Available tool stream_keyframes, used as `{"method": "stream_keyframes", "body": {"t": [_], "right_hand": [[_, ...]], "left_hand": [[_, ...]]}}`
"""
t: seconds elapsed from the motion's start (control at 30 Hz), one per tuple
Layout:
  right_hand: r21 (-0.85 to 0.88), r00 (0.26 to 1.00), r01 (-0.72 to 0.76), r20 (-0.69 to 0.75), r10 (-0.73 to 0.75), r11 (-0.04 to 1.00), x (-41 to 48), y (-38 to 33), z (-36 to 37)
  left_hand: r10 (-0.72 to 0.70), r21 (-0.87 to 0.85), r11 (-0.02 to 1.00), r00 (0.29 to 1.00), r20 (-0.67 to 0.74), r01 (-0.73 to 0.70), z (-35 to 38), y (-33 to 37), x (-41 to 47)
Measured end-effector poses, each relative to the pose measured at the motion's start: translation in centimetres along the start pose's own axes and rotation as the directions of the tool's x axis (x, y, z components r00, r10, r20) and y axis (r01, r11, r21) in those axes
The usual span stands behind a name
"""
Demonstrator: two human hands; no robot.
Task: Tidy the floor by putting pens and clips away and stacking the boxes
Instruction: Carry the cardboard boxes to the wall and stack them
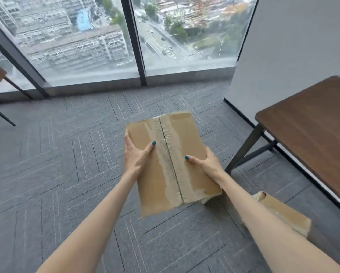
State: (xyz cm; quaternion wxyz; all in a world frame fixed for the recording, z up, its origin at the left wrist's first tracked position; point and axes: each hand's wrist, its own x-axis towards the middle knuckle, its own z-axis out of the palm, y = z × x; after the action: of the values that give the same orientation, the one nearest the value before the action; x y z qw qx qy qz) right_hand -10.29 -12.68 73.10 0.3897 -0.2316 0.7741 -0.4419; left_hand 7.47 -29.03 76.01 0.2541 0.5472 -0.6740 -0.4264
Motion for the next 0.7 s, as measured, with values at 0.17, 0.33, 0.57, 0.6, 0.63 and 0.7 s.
{"method": "stream_keyframes", "body": {"t": [0.17,0.33,0.57,0.6,0.63,0.7], "right_hand": [[0.021,0.998,0.028,-0.063,-0.026,0.999,-1.4,-7.0,-4.9],[0.051,0.988,0.041,-0.152,-0.033,0.998,0.5,-11.2,-7.3],[0.129,0.953,0.017,-0.301,0.023,0.992,8.9,-15.1,-8.2],[0.142,0.949,0.006,-0.314,0.039,0.99,10.3,-15.5,-8.3],[0.147,0.945,-0.002,-0.324,0.05,0.989,11.5,-15.8,-8.4],[0.157,0.934,-0.001,-0.354,0.058,0.988,14.1,-16.2,-8.7]], "left_hand": [[0.057,-0.091,0.995,0.996,0.069,-0.051,-1.2,8.7,0.9],[0.13,-0.164,0.981,0.982,0.135,-0.107,-0.4,14.0,5.3],[0.206,-0.208,0.966,0.941,0.266,-0.153,3.7,18.8,16.7],[0.206,-0.201,0.968,0.933,0.295,-0.151,4.4,19.4,18.3],[0.208,-0.195,0.969,0.925,0.319,-0.151,5.1,19.8,19.9],[0.23,-0.188,0.967,0.904,0.361,-0.171,6.7,20.9,22.7]]}}
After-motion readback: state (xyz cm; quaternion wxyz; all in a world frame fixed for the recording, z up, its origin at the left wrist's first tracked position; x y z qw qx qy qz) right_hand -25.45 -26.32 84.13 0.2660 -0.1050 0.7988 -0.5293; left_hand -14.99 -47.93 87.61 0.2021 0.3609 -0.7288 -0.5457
